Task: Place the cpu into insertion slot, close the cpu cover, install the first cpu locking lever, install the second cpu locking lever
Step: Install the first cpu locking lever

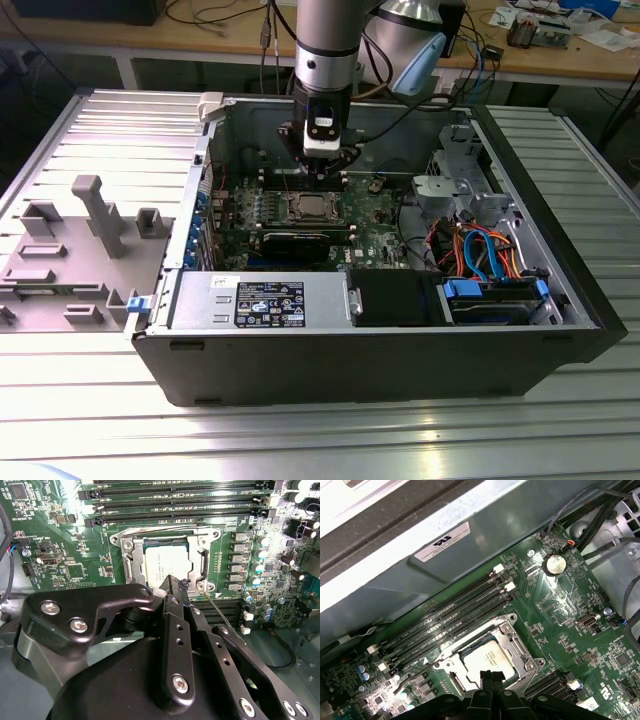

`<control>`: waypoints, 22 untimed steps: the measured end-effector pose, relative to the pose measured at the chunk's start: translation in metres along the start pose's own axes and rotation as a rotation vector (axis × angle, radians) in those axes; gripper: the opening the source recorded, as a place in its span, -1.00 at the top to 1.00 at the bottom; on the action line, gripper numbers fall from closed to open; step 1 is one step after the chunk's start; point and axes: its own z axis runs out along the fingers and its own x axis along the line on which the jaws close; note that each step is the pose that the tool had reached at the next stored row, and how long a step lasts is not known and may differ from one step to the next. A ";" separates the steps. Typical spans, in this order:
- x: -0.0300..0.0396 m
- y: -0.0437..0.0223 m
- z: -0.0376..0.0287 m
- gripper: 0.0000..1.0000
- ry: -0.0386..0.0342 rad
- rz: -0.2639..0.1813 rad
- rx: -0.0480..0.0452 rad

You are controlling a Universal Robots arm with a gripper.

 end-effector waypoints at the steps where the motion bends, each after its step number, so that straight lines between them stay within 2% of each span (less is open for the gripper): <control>1: 0.0000 0.0000 0.0000 0.79 0.0000 0.000 0.0000; 9: 0.0000 0.0000 0.0000 0.79 0.0000 -0.003 0.0000; 11: 0.0001 -0.0001 0.0000 0.79 0.0000 -0.019 0.0002; 13: 0.0008 -0.0006 0.0001 0.79 -0.0002 -0.055 0.0002; 14: 0.0014 -0.0012 0.0000 0.79 0.0009 -0.058 -0.0036; 16: 0.0015 -0.0012 0.0001 0.79 0.0015 -0.058 -0.0069; 22: 0.0016 -0.0013 0.0000 0.79 0.0011 -0.058 -0.0071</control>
